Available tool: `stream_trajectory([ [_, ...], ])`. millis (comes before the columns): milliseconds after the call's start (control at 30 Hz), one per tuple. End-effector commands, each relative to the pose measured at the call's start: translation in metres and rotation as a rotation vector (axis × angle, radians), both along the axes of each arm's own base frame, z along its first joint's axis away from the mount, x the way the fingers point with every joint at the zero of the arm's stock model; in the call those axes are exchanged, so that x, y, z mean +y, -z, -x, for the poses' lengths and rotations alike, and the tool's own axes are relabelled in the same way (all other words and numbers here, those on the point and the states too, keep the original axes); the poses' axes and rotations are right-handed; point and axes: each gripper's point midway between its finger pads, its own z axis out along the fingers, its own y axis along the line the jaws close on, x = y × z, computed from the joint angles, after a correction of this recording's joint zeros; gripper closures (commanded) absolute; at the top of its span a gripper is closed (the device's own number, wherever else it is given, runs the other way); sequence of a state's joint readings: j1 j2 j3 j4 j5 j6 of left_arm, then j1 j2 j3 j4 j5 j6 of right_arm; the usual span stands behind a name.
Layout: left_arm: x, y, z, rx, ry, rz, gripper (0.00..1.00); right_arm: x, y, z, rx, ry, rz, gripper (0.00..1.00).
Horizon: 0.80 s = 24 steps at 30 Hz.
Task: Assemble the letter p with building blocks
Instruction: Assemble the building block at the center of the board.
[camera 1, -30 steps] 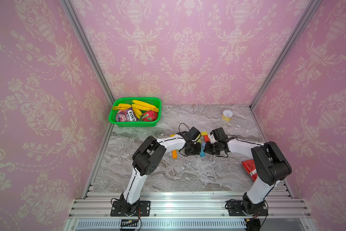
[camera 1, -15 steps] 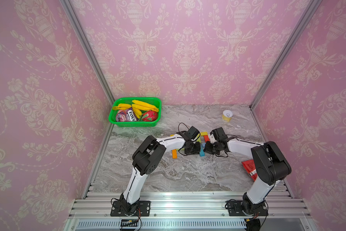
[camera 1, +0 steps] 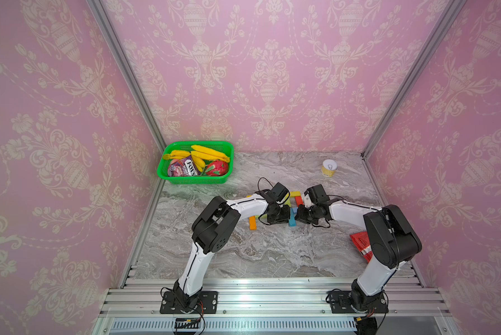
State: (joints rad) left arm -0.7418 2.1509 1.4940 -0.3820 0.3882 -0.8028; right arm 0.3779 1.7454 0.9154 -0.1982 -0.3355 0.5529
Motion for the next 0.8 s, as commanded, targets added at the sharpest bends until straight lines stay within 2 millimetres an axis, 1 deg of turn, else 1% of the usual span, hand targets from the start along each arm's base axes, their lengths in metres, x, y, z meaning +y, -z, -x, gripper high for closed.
stream_trajectory([
  [0, 0.0031, 0.0191, -0.0012, 0.021, -0.014, -0.032, 1.00, -0.0076, 0.0190, 0.0109, 0.068, -0.010, 0.052, 0.91],
  [767, 0.0020, 0.0190, -0.0034, 0.018, -0.016, -0.030, 1.00, -0.0091, 0.0177, 0.0112, 0.070, -0.011, 0.056, 0.91],
])
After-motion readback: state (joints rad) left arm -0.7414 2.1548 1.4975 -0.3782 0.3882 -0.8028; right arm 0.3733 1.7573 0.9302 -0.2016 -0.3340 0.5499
